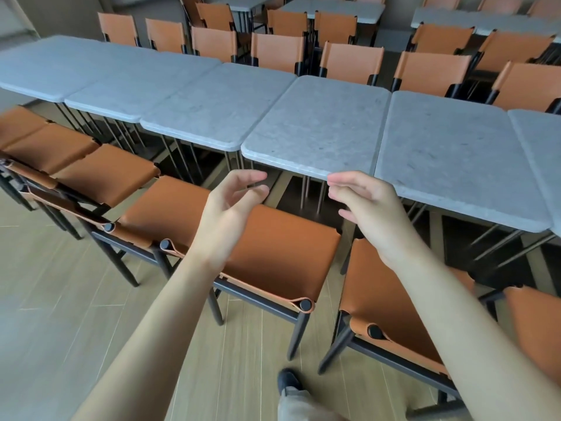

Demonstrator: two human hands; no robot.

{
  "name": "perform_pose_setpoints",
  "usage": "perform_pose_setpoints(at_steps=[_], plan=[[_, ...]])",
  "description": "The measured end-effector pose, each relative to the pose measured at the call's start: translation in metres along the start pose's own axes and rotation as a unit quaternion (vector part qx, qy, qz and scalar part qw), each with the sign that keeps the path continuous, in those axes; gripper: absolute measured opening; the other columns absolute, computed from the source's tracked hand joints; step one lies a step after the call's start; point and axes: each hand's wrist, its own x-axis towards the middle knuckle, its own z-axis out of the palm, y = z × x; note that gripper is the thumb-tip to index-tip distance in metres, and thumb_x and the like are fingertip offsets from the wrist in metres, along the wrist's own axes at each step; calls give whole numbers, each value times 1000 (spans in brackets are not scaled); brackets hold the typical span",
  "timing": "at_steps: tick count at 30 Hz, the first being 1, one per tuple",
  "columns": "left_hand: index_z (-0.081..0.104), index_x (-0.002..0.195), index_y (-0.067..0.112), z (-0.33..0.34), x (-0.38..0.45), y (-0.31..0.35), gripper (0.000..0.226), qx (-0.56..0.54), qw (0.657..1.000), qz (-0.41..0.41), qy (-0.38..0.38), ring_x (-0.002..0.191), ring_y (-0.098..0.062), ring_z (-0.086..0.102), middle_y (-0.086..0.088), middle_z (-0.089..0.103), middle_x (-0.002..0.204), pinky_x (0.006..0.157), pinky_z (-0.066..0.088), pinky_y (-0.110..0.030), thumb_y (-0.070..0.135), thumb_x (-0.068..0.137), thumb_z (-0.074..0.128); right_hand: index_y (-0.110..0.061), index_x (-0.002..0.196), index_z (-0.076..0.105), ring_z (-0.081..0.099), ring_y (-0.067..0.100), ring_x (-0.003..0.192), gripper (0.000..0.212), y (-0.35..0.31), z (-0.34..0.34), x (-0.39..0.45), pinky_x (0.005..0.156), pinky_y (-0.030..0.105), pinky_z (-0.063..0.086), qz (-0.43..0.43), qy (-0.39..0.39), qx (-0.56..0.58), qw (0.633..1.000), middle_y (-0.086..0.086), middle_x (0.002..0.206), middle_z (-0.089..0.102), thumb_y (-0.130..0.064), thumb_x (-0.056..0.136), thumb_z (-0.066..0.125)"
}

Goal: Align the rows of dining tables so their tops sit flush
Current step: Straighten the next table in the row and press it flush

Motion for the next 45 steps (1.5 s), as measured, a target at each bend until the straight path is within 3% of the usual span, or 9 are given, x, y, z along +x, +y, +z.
perform_pose_setpoints(at_steps=[11,16,19,23,30,33,36,39,45], plan=[[70,110,27,-31,83,-20,15,53,998,-21,-23,101,3,65,19,72,98,102,51,-42,23,99,60,-39,102,75,67,4,111,15,14,47,82,104,43,52,22,13,34,999,-15,114,73,-30,94,66],[69,110,22,-31,153,-27,14,65,996,-23,-62,97,4,65,18,71,97,94,49,-23,22,99,60,-34,106,74,65,-1,112,16,15,62,147,108,40,49,24,26,49,998,-17,114,71,-27,95,66],[69,110,19,-28,196,-34,15,73,994,-28,-83,93,7,63,17,71,99,79,47,-8,17,98,61,-32,107,74,64,-3,109,16,23,72,184,108,39,49,39,36,58,997,-17,114,71,-26,95,66],[70,108,20,-25,239,-48,15,85,991,-36,-92,91,9,62,16,70,101,73,42,-1,15,99,60,-30,108,74,64,-4,108,16,38,86,226,107,40,50,59,47,65,995,-17,114,71,-24,95,65],[68,107,26,25,311,-64,13,107,977,-48,-177,87,9,60,18,69,102,69,40,2,23,98,60,-39,101,73,67,9,110,21,87,74,277,103,47,52,132,231,115,957,-23,109,71,-37,86,58],[67,109,26,63,343,-69,13,117,963,-24,-243,85,15,59,24,65,105,62,39,2,23,98,59,-28,109,72,64,7,114,22,114,63,294,107,45,49,149,309,142,928,-19,113,70,-24,93,57],[67,106,28,90,372,-92,12,117,951,-7,-285,108,9,58,22,66,112,75,39,1,23,97,61,-22,119,68,61,4,116,26,136,58,307,108,43,49,152,353,121,915,-15,121,67,-17,97,55],[67,105,30,105,399,-126,12,132,941,-12,-311,114,2,58,21,65,116,87,43,-13,24,96,63,-22,128,62,59,7,122,32,161,53,323,109,41,48,157,380,102,906,-12,129,63,-15,97,58],[65,109,34,121,451,-192,22,192,909,2,-369,118,1,53,17,57,126,85,37,-9,21,91,70,-24,142,52,51,7,133,56,208,44,357,107,31,46,170,456,83,869,-15,142,54,-14,90,70]])
